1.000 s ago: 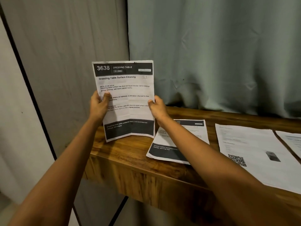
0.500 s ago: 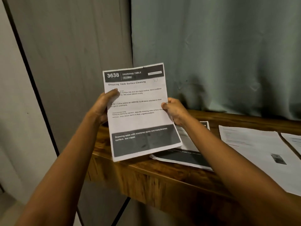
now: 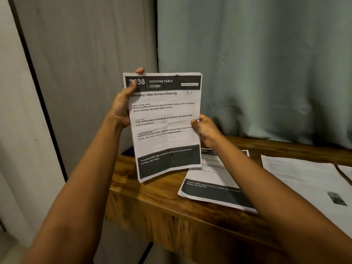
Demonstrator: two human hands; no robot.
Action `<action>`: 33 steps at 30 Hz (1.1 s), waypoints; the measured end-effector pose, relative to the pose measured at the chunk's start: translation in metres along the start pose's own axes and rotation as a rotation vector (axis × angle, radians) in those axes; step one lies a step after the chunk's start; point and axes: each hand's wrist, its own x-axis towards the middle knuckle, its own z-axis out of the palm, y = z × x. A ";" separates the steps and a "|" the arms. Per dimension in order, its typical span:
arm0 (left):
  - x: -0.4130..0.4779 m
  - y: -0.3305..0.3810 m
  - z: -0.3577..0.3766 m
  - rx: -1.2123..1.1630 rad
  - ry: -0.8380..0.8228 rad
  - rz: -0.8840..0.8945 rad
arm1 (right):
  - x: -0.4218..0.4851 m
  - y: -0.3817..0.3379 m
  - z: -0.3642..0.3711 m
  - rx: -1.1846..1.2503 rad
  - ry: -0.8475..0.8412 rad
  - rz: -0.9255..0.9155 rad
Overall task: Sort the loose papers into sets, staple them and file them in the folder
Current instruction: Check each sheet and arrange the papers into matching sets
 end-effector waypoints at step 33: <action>0.002 -0.002 -0.007 0.114 0.029 0.139 | 0.033 -0.078 0.027 -1.268 0.355 -1.007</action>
